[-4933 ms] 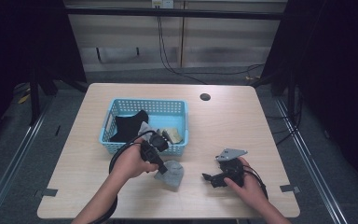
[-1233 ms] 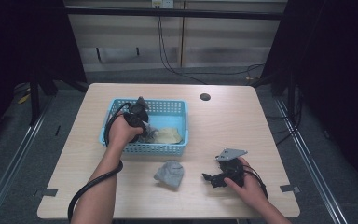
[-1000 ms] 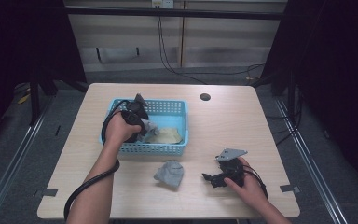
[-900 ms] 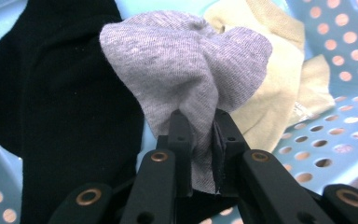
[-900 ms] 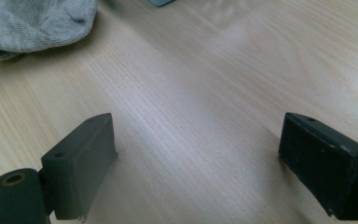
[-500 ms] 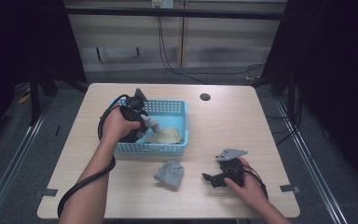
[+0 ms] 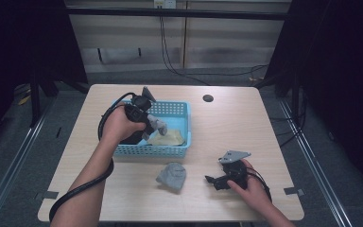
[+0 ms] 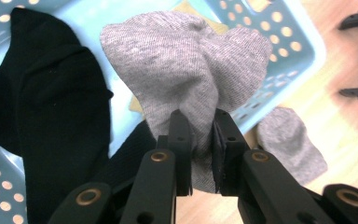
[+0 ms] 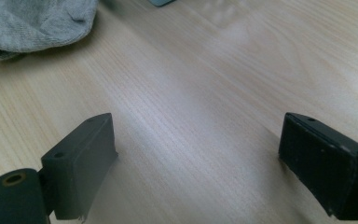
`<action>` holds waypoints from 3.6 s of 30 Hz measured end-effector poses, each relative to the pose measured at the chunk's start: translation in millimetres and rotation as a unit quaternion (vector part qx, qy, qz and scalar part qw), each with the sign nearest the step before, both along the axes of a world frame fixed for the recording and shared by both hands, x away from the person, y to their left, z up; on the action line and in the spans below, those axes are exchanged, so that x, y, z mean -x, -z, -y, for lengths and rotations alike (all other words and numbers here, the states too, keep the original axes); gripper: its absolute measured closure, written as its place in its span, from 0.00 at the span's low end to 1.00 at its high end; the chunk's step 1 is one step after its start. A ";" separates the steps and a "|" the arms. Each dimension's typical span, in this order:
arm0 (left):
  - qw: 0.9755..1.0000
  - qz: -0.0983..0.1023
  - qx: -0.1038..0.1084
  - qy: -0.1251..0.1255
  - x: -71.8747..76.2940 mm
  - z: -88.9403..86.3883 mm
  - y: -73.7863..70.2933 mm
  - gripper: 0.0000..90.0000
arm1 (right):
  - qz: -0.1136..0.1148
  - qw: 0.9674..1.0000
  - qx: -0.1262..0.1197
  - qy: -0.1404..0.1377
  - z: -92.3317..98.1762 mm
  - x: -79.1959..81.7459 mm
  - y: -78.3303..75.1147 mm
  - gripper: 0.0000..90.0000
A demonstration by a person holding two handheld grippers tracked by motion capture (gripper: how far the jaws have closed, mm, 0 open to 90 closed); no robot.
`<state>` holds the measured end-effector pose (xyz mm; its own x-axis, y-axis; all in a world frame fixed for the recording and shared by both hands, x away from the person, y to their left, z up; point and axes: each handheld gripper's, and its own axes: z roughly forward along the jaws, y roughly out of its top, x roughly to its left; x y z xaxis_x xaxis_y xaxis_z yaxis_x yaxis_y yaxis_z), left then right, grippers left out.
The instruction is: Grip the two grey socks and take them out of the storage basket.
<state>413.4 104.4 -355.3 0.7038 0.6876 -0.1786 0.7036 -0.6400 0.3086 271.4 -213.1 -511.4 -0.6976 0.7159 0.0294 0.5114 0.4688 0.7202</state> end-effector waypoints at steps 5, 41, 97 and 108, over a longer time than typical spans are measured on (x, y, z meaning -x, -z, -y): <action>1.000 0.003 0.005 0.015 9.2 4.6 -5.8 0.89 | 0.000 1.000 0.000 0.000 0.0 0.0 0.1 0.12; 0.991 -0.009 0.028 0.127 75.6 42.2 10.4 0.88 | 0.000 1.000 -0.001 -0.001 0.0 0.0 0.1 0.12; 0.993 -0.037 0.026 0.108 92.9 46.9 65.4 0.40 | -0.001 1.000 0.001 -0.001 0.0 0.1 0.0 0.12; 0.996 -0.016 0.037 0.076 95.8 14.4 63.2 0.34 | -0.001 1.000 0.000 -0.001 0.0 0.1 0.1 0.12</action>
<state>317.6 90.1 -418.5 0.7920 0.5573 -0.2491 0.6104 -0.7163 0.3381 271.3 -213.1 -511.4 -0.6987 0.7148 0.0303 0.5122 0.4703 0.7186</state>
